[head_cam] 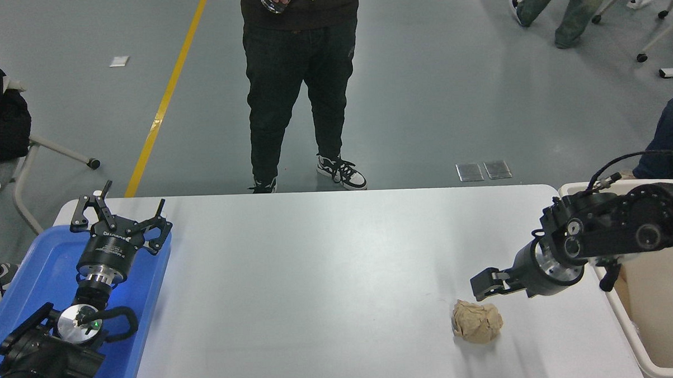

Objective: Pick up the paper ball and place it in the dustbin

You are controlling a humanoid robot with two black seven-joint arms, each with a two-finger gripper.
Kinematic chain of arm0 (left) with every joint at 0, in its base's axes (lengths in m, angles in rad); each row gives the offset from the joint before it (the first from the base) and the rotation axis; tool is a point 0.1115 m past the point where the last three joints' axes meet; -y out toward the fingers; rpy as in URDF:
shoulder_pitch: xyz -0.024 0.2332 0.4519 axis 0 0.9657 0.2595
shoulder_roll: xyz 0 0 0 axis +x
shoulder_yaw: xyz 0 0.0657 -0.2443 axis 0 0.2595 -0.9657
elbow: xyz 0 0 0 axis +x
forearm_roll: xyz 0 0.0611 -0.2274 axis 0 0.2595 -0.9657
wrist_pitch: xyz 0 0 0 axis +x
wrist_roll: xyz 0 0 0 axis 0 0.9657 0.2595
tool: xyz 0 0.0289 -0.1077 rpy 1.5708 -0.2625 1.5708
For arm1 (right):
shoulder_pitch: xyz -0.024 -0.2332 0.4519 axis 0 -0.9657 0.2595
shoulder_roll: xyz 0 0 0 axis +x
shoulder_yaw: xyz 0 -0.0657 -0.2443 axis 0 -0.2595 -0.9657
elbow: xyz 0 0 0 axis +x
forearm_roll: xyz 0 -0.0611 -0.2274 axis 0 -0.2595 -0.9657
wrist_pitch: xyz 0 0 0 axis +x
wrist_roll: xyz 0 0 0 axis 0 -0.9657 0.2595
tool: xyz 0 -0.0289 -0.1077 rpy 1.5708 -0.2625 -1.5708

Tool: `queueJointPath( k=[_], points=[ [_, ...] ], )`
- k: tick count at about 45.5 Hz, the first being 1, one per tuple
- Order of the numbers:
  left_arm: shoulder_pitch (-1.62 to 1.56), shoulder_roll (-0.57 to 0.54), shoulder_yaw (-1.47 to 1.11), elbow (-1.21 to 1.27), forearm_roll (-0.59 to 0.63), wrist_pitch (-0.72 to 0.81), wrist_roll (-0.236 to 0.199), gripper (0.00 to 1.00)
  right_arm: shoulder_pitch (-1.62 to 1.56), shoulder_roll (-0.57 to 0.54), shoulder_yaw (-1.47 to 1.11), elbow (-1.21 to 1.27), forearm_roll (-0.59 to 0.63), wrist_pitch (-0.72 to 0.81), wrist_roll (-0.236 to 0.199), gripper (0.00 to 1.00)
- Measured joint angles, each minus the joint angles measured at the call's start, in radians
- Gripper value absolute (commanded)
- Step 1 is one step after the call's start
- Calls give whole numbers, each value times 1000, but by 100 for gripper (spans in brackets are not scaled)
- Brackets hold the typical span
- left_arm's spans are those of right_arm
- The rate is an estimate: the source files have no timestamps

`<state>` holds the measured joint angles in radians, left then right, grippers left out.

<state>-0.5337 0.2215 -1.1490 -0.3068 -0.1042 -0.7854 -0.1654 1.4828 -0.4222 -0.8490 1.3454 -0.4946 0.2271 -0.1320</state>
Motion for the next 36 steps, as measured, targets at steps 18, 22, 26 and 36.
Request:
queueJointPath(
  k=[18,22,26,36],
  points=[
    [0,0,0,0,0,0,0,99,-126,67,30,-95,-19,-63,0,100],
    [0,-1,0,0,0,0,0,99,-149,77,32,-114,-34,-75,0,100],
    [0,-1,0,0,0,0,0,99,-170,82,33,-127,-45,-83,0,100],
    [0,-1,0,0,0,0,0,99,-201,92,38,-143,-58,-94,0,97]
  ],
)
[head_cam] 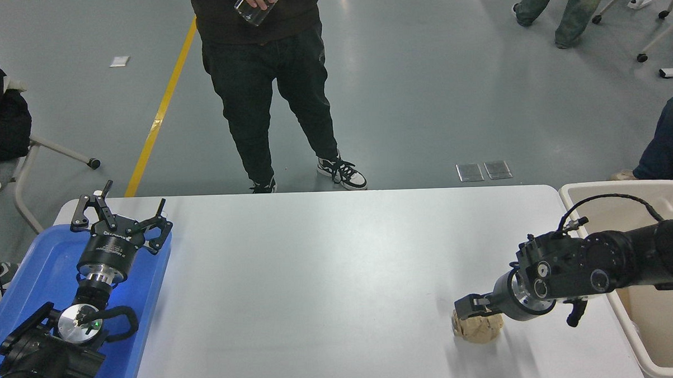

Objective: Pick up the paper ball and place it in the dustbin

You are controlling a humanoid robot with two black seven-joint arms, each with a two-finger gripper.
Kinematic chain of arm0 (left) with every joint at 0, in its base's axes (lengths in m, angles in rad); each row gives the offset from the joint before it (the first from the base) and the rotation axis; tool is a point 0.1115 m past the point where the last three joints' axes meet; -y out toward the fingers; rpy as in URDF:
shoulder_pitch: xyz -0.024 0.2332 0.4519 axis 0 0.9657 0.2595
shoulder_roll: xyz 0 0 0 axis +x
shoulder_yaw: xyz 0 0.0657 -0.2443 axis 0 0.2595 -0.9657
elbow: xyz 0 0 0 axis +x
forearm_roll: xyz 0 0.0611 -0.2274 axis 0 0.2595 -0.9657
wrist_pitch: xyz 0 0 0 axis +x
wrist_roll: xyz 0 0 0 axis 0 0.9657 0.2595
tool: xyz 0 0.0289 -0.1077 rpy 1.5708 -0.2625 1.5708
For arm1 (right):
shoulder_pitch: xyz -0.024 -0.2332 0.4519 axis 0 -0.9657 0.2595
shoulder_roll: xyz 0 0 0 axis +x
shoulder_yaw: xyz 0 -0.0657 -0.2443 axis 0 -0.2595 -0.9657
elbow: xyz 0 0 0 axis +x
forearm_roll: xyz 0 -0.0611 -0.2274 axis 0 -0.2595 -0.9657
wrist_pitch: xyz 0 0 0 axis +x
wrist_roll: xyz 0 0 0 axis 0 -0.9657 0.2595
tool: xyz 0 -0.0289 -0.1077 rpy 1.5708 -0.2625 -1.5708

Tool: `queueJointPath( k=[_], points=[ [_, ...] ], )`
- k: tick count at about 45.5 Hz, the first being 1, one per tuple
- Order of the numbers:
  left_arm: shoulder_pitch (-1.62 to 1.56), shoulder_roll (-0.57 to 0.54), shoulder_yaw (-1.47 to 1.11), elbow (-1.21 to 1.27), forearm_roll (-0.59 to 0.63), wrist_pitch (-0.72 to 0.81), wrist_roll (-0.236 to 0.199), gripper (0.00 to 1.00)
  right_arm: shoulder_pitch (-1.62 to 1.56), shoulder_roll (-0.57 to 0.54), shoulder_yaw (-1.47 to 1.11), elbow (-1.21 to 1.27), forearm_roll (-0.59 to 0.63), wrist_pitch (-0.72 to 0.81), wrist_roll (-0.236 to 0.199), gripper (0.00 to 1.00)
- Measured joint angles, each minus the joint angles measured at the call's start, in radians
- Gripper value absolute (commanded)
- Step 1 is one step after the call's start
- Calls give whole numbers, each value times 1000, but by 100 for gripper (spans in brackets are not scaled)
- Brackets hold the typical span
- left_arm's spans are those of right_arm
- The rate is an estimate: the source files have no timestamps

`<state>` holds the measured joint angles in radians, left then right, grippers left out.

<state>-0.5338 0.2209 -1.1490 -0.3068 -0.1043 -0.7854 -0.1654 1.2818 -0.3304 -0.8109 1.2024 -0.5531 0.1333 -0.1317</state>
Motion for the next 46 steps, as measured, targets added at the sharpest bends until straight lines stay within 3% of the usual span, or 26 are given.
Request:
queueJointPath(
  k=[2,5,10,14,15,23,25,46],
  points=[
    [0,0,0,0,0,0,0,99,-4,2,2,-2,-1,-2,0,89],
    [0,0,0,0,0,0,0,99,-9,5,3,-4,-2,-3,0,64],
    [0,0,0,0,0,0,0,99,-15,8,4,-5,-2,-9,0,54],
    [0,0,0,0,0,0,0,99,-18,7,4,-4,3,-13,0,23],
    [0,0,0,0,0,0,0,99,-18,6,3,-3,3,-14,0,19],
    [-1,0,1,0,0,0,0,99,-16,1,1,4,10,-15,0,13],
    [-1,0,1,0,0,0,0,99,-12,-3,0,7,14,-15,0,0],
    [-2,1,5,0,0,0,1,99,281,-124,-125,210,122,21,6,0]
  ],
)
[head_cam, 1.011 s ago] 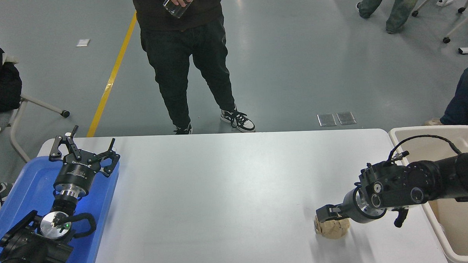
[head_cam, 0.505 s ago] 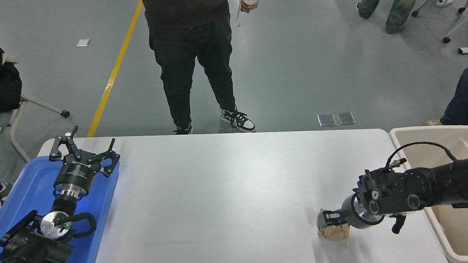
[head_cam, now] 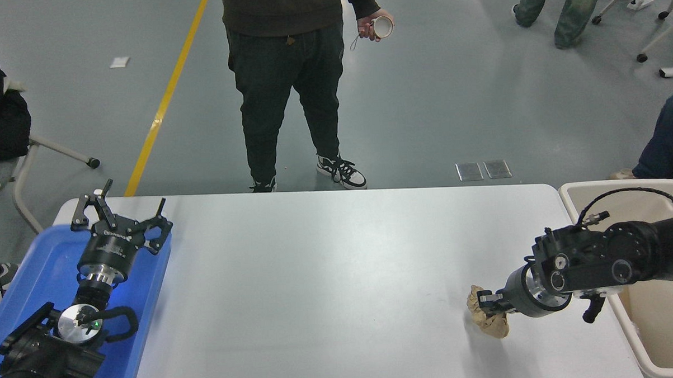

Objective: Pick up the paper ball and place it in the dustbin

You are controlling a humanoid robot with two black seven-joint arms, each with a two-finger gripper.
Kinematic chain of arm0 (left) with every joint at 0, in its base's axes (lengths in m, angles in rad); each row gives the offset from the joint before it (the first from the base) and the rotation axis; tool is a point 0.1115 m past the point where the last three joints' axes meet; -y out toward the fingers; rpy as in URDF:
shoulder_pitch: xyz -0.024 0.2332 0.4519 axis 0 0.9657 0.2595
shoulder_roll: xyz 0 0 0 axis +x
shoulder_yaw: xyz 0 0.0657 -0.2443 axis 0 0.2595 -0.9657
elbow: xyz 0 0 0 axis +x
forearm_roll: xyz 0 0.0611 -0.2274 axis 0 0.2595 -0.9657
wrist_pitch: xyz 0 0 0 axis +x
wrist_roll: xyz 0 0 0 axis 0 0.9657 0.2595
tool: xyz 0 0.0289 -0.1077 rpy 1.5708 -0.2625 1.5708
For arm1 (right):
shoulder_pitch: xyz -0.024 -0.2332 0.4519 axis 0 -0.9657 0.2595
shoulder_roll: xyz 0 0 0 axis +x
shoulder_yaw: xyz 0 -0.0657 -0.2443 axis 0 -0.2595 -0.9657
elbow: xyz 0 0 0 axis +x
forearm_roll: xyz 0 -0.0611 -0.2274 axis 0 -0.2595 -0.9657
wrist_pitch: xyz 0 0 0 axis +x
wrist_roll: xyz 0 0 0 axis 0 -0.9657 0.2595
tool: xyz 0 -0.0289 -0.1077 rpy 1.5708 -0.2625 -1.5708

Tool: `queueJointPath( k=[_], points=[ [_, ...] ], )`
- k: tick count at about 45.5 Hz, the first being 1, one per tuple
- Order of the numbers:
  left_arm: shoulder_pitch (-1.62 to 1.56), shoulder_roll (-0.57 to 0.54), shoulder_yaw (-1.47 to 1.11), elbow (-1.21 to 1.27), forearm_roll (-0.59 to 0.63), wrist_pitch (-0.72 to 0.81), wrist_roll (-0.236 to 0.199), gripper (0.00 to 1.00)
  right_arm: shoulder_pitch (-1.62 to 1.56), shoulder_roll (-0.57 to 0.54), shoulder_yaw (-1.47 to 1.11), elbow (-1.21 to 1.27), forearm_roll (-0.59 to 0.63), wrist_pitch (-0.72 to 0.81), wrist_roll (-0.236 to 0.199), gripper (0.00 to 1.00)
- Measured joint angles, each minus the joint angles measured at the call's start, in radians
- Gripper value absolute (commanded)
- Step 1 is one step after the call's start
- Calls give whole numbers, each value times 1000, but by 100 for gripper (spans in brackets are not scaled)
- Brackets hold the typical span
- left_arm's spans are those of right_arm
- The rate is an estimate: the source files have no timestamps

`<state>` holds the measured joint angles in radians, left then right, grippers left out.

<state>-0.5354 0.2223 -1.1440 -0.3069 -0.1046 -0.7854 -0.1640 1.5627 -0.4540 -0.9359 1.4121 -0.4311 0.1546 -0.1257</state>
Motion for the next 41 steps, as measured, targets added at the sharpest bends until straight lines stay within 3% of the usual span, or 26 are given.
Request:
queueJointPath(
  k=[23,41],
  points=[
    [0,1,2,0,0,0,0,99,631,-40,-234,194,164,244,2,0],
    [1,2,3,-1,0,0,0,99,811,-40,-349,215,191,331,1,0]
  ],
)
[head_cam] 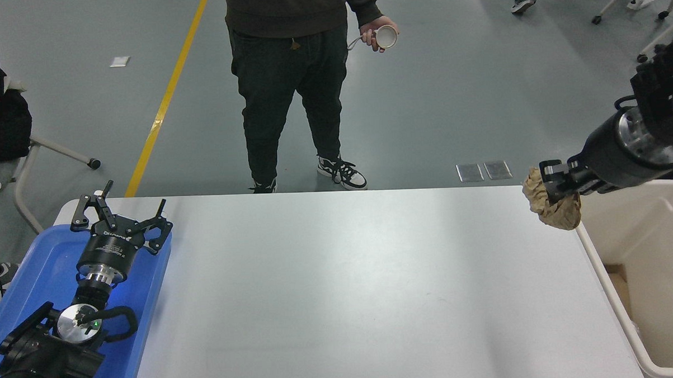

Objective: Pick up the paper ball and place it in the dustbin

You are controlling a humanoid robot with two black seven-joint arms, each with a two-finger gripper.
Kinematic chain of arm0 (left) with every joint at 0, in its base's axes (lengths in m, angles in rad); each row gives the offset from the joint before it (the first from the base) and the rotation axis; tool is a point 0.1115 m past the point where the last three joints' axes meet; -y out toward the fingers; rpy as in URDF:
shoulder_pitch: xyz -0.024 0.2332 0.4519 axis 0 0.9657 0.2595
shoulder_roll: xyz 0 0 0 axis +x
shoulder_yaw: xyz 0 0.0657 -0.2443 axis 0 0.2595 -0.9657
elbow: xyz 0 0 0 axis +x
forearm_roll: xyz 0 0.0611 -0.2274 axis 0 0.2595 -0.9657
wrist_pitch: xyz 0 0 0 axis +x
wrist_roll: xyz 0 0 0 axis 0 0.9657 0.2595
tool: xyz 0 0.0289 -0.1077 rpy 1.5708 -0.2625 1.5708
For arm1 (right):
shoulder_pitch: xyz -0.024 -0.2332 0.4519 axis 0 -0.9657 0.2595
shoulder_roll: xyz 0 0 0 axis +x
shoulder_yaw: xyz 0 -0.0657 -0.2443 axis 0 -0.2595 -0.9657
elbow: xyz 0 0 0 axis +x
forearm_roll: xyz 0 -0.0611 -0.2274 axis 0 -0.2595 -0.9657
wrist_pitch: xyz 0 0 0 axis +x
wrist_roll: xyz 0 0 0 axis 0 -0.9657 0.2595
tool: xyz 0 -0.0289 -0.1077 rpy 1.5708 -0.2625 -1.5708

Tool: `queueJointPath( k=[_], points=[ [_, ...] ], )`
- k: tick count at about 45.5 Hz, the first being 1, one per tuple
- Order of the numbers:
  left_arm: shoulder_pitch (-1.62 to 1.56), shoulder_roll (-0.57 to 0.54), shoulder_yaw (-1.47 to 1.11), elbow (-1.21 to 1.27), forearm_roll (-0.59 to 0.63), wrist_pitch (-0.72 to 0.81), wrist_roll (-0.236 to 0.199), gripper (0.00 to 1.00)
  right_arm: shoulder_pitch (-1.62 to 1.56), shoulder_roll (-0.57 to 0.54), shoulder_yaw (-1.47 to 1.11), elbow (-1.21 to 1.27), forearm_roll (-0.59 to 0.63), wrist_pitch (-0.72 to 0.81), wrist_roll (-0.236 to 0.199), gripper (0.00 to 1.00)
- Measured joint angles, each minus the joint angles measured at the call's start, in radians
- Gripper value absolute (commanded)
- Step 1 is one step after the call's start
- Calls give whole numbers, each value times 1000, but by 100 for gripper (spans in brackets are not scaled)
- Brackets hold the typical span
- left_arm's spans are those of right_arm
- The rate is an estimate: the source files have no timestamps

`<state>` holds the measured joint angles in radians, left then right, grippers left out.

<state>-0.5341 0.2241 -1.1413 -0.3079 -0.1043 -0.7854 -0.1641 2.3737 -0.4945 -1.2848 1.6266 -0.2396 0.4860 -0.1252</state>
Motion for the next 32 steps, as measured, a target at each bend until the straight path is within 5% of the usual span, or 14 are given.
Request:
queueJointPath(
  k=[11,32],
  points=[
    [0,0,0,-1,0,0,0,99,-6,-22,-90,-52,-62,4,0,0],
    [-1,0,0,0,0,0,0,99,-434,-254,-55,-481,-332,-141,3,0]
  ],
)
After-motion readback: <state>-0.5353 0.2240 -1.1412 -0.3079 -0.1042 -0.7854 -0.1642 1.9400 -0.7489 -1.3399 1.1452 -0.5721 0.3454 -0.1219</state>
